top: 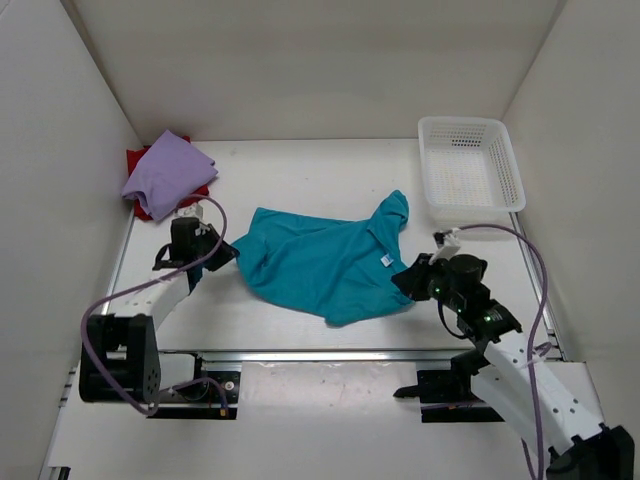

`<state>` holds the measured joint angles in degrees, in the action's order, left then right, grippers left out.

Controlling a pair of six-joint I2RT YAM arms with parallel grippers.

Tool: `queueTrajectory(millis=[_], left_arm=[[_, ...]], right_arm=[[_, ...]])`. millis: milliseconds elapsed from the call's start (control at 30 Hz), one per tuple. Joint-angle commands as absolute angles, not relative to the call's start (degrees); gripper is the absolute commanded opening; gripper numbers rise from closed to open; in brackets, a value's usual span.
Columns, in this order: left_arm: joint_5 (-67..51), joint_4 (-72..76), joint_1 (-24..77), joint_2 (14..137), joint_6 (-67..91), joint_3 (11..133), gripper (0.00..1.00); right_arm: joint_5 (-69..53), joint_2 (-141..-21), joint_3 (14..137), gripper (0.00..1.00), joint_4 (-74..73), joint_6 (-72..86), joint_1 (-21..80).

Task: Fold and stack the t-shirts
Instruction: Flatten out the tshirt

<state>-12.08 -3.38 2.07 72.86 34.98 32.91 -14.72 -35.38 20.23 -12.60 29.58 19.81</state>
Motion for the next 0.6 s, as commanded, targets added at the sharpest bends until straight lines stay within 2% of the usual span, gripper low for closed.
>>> queueTrajectory(millis=[0, 100, 133, 167, 200, 267, 333, 400, 433, 467, 500, 567], left_arm=[[-14.6, -4.7, 2.9, 68.7, 34.6, 29.2, 0.00], [-14.6, -6.8, 1.8, 65.1, 33.1, 26.9, 0.00], [-14.8, -8.2, 0.7, 63.6, 33.0, 26.1, 0.00], [-15.0, -9.4, 0.2, 62.5, 32.0, 25.6, 0.00], [-15.4, -10.4, -1.9, 60.8, 31.2, 25.1, 0.02], [-15.3, -12.9, -3.9, 58.2, 29.9, 24.9, 0.18], [-12.9, -15.3, -4.2, 54.4, 29.3, 25.6, 0.25], [-11.2, -17.6, -2.6, 51.8, 27.7, 26.5, 0.40], [-10.2, -18.7, -2.1, 50.5, 27.3, 27.5, 0.41], [-9.5, -20.3, -1.2, 49.3, 25.9, 28.5, 0.41], [-8.0, -21.1, -0.6, 49.0, 25.8, 29.6, 0.37], [-5.8, -21.1, 5.0, 49.2, 25.7, 32.8, 0.33]], right_arm=[[-15.0, -46.3, 27.1, 0.03, -8.7, 24.4, 26.5], [-16.9, -59.8, 34.2, 0.00, -9.4, 20.9, 29.4], [-16.7, -62.1, 35.7, 0.09, -8.1, 20.8, 30.0], [-17.8, -63.8, 34.6, 0.25, -3.9, 20.2, 30.3], [-18.6, -64.8, 35.2, 0.32, -2.3, 20.0, 30.1], [-21.2, -71.3, 36.5, 0.41, -0.7, 18.6, 28.7], [-20.4, -76.9, 39.9, 0.40, -1.0, 17.5, 28.8], [-21.0, -80.4, 41.1, 0.39, -0.4, 17.0, 29.3], [-20.9, -82.0, 41.5, 0.40, -0.4, 17.3, 29.7], [-20.2, -83.2, 41.7, 0.42, 2.0, 16.6, 30.1], [-19.9, -83.8, 41.7, 0.43, 2.5, 17.3, 30.6], [-20.5, -86.9, 43.5, 0.44, 2.5, 16.4, 30.9]])
